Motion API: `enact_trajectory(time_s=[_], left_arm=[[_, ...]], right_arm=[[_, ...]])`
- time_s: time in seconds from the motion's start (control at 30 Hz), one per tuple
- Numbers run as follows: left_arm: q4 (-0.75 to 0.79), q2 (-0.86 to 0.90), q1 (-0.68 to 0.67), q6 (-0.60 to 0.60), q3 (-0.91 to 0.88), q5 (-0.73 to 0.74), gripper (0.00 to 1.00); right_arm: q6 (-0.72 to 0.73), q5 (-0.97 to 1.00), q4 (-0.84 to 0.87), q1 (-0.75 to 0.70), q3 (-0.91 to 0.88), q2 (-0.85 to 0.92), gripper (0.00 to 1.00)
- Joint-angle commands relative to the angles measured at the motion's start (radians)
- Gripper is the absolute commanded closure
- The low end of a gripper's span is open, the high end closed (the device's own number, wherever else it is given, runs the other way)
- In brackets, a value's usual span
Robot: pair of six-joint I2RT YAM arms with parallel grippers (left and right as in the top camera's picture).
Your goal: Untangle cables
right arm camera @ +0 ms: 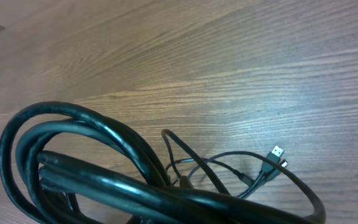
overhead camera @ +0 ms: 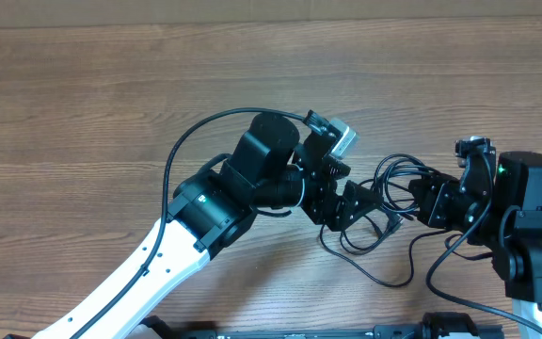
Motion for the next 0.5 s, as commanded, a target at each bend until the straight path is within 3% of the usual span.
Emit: enact_trajectory(time_s=[0.0,0.07,0.13,0.4,0.47], left_arm=[[0.024,0.022,-0.008,0.015,0.018,-0.027,0.2],[0.036,0.034,-0.015,0.006,0.018,-0.027,0.3],[0.047,0.05,-0.024,-0.01,0.018,-0.027,0.34],[0.134,0.105,-0.055,-0.035,0.018,-0.027,0.34],[0.152,0.109,-0.055,-0.046,0.018,-0.024,0.37]], right_arm=[[-0.005,0.007,-0.01,-0.001,-0.003,-0.004,0.96],[-0.007,0.007,-0.017,-0.001,-0.003,-0.004,0.96],[-0.019,0.007,-0.02,-0.001,-0.003,-0.004,0.96],[-0.08,-0.019,-0.04,-0.001,-0.003,-0.004,0.96],[-0.084,-0.018,-0.042,-0.001,-0.003,-0.004,0.96]])
